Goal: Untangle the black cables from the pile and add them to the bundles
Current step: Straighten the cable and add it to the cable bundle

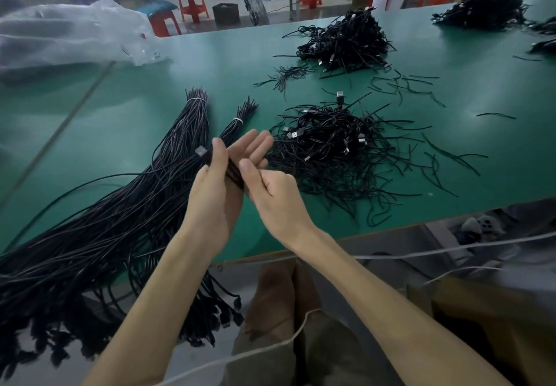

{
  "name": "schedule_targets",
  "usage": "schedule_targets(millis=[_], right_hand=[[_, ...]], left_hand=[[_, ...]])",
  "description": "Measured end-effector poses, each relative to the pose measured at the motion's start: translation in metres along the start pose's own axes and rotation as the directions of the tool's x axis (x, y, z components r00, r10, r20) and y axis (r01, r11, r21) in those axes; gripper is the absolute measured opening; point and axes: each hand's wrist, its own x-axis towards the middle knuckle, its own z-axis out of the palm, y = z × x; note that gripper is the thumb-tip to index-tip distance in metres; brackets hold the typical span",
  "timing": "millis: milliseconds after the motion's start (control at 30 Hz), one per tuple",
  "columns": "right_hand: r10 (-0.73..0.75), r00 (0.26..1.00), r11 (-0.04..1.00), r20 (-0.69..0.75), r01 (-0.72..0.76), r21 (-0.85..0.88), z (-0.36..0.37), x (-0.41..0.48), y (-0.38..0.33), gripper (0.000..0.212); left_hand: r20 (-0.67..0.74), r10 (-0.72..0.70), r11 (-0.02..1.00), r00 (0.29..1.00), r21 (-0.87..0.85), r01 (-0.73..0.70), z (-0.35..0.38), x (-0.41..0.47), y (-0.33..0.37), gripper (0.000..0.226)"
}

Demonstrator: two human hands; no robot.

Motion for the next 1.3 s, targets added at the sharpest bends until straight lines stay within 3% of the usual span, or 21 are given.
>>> schedule_targets(millis=[167, 300, 400, 533, 733, 833, 1000, 1133, 1300], right_hand=[[-0.006, 1.0, 0.994, 0.023, 0.008, -0.111, -0.005, -0.006, 0.007, 0.066], [-0.021, 0.998, 0.987, 0.056, 0.03, -0.157, -0.011, -0.003, 0.006, 0.054], [-0.021, 0.99, 0.98, 0.139, 0.048, -0.192, -0.014, -0.001, 0.007, 0.041], [-0.032, 0.98, 0.982, 0.196, 0.067, -0.175, -0.017, -0.001, 0.009, 0.043], [-0.037, 0.981, 0.995, 0.192, 0.054, -0.081, -0.014, 0.001, 0.009, 0.054], [0.01, 0.99, 1.0, 0.142, -0.01, -0.002, -0.014, 0.005, 0.006, 0.051], [0.067, 0.99, 0.994, 0.125, -0.077, 0.073, -0.023, 0.008, 0.005, 0.042], [0.033, 0.998, 0.971, 0.059, -0.046, 0.236, -0.02, -0.004, -0.001, 0.034], [0.039, 0.999, 0.882, 0.02, -0.044, 0.469, -0.012, -0.014, -0.008, 0.041]], left_hand=[[-0.067, -0.108, 0.924, 0.992, -0.375, 0.075, -0.003, 0.003, 0.013, 0.058], [-0.023, -0.147, 0.891, 0.989, -0.438, 0.122, -0.005, 0.001, 0.016, 0.041], [0.06, -0.134, 0.9, 0.989, -0.41, 0.147, -0.009, 0.001, 0.016, 0.042], [0.079, -0.15, 0.904, 0.986, -0.392, 0.169, -0.013, 0.002, 0.011, 0.042], [-0.018, -0.153, 0.937, 0.988, -0.319, 0.139, -0.011, 0.003, 0.001, 0.038], [-0.006, -0.15, 0.974, 0.989, -0.172, 0.147, -0.008, 0.002, -0.006, 0.041], [0.049, -0.15, 0.984, 0.988, -0.091, 0.153, -0.008, 0.001, -0.008, 0.04], [0.175, -0.135, 0.99, 0.975, 0.057, 0.127, -0.012, -0.004, 0.002, 0.039], [0.431, -0.153, 0.978, 0.889, 0.197, 0.073, -0.024, -0.009, 0.024, 0.032]])
